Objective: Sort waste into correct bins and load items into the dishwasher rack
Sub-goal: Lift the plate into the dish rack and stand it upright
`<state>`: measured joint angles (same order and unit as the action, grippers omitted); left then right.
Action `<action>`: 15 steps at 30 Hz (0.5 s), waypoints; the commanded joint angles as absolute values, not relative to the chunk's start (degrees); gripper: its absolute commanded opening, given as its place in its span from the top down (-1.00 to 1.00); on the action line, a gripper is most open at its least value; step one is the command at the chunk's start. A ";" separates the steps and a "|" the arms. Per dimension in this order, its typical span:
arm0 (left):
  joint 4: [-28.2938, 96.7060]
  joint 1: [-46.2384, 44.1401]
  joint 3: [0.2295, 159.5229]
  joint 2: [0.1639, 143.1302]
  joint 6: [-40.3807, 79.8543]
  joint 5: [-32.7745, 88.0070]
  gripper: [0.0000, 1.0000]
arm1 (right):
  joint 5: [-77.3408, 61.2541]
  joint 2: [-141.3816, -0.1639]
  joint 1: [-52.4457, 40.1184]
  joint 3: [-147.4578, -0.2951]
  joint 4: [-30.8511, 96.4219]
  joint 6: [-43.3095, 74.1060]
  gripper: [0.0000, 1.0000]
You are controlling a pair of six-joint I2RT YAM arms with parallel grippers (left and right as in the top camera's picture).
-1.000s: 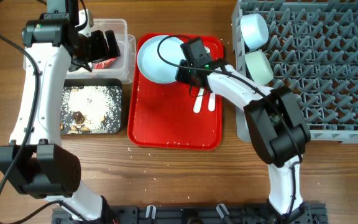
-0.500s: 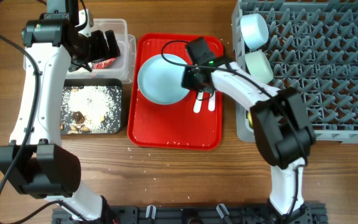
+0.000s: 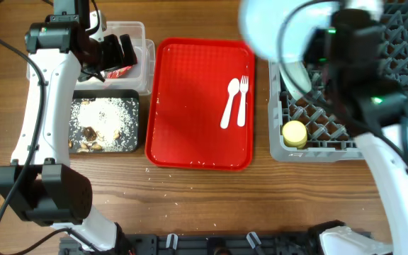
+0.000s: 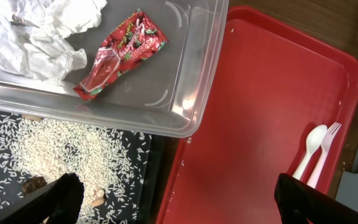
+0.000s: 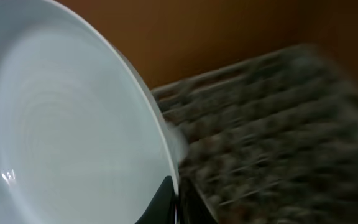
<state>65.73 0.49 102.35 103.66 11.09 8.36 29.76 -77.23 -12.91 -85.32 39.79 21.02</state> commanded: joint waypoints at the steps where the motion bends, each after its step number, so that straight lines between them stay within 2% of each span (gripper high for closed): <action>1: 65.58 0.71 103.13 102.98 10.96 8.01 -1.00 | 53.36 -79.94 -9.63 -84.82 40.23 16.34 0.91; 3: 65.58 0.71 103.13 102.98 10.96 8.03 -1.00 | 58.41 -82.28 -6.68 -84.79 40.12 16.40 0.91; 7: 65.58 0.71 103.13 102.98 10.96 8.03 -1.00 | 58.22 -87.74 -3.36 -84.77 39.27 11.09 0.91; 12: 65.58 0.71 103.13 102.98 10.96 8.03 -1.00 | 59.31 -96.55 -3.03 -84.79 35.83 2.15 0.91; 15: 65.58 0.71 103.13 102.98 10.96 8.01 -1.00 | 59.94 -101.19 -3.03 -84.79 32.84 0.80 0.91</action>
<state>65.73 0.49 102.35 103.66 11.09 8.36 56.71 -96.79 -2.85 -85.21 34.98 5.80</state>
